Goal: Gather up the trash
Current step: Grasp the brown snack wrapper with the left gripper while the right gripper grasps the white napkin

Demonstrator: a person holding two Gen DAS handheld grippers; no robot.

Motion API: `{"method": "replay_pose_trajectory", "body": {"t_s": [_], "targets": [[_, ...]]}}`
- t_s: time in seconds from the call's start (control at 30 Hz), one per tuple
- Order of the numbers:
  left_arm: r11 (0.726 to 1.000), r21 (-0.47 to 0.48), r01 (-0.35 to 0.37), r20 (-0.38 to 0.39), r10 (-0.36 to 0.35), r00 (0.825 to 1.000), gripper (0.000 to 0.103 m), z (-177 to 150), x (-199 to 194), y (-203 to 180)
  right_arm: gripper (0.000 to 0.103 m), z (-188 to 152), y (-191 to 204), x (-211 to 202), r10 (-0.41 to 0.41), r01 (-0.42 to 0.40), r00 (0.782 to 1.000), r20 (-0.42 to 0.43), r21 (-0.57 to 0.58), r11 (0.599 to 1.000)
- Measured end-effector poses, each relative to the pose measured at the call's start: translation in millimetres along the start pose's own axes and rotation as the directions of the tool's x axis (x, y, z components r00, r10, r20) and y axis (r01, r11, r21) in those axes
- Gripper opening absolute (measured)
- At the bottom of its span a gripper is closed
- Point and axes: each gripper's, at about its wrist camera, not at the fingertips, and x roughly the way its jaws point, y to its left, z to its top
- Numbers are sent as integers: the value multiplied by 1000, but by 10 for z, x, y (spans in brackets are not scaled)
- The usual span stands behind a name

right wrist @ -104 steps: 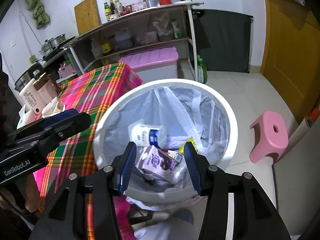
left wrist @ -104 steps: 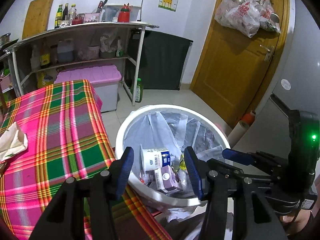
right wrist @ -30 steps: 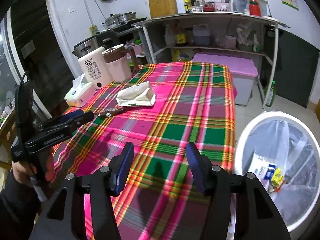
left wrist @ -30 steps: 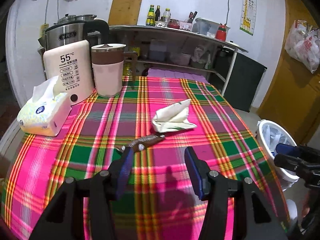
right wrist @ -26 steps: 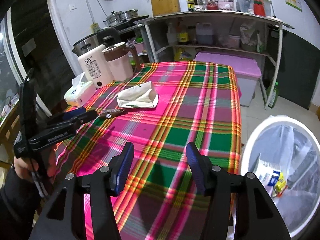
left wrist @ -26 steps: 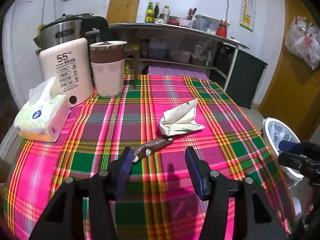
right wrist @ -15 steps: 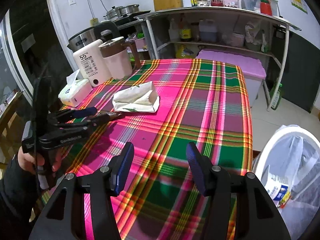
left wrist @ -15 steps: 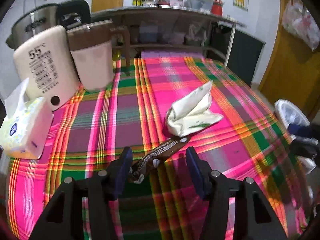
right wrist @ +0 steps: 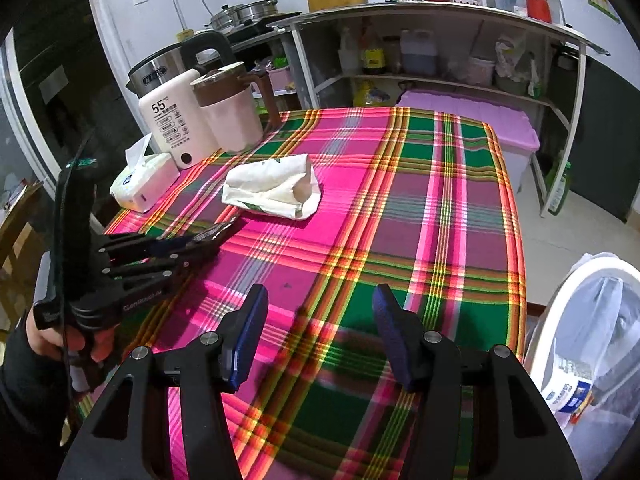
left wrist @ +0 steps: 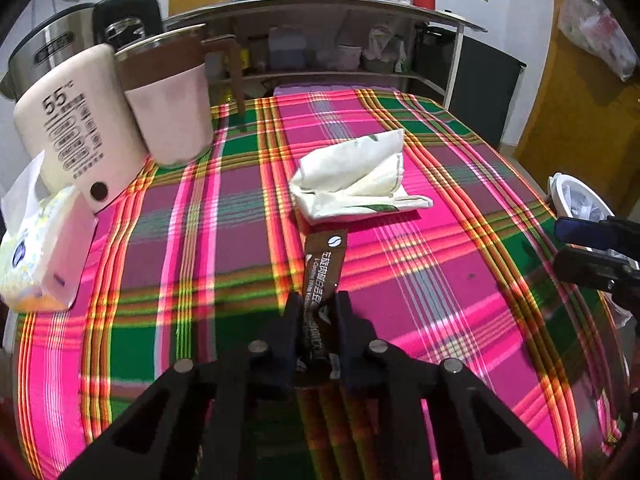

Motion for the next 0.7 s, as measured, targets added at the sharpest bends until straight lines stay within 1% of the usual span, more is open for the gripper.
{"method": "replay_pose_trajectory", "body": {"t_s": [0.1, 0.2, 0.27, 0.37, 0.43, 0.5, 0.6, 0.7], "targets": [[999, -35, -19, 9, 19, 1000, 17, -28, -68, 85, 55, -10, -25, -17, -1, 1, 1000, 2, 7, 1000], [995, -77, -60, 30, 62, 998, 17, 57, -86, 226, 55, -17, -50, -26, 0, 0, 1000, 5, 18, 1000], [992, -98, -81, 38, 85, 996, 17, 149, -49, 310, 55, -21, -59, -35, 1, -1, 1000, 6, 20, 1000], [992, -96, -79, 31, 82, 996, 17, 295, 117, 349, 55, -27, -85, -39, -3, 3, 1000, 6, 25, 1000], [996, -74, -59, 19, 61, 998, 17, 356, 234, 311, 55, -33, -115, -44, -7, 6, 1000, 7, 29, 1000], [999, -41, -17, 2, 17, 1000, 17, 378, 304, 239, 55, -39, -148, -45, -14, 13, 1000, 6, 36, 999], [999, 5, 37, 9, -37, 999, 17, 337, 262, 95, 55, -56, -206, -52, -23, 23, 1000, 6, 50, 998], [993, 42, 107, 18, -107, 994, 17, 269, 147, -77, 55, -66, -242, -51, -28, 27, 1000, 7, 67, 997]]}}
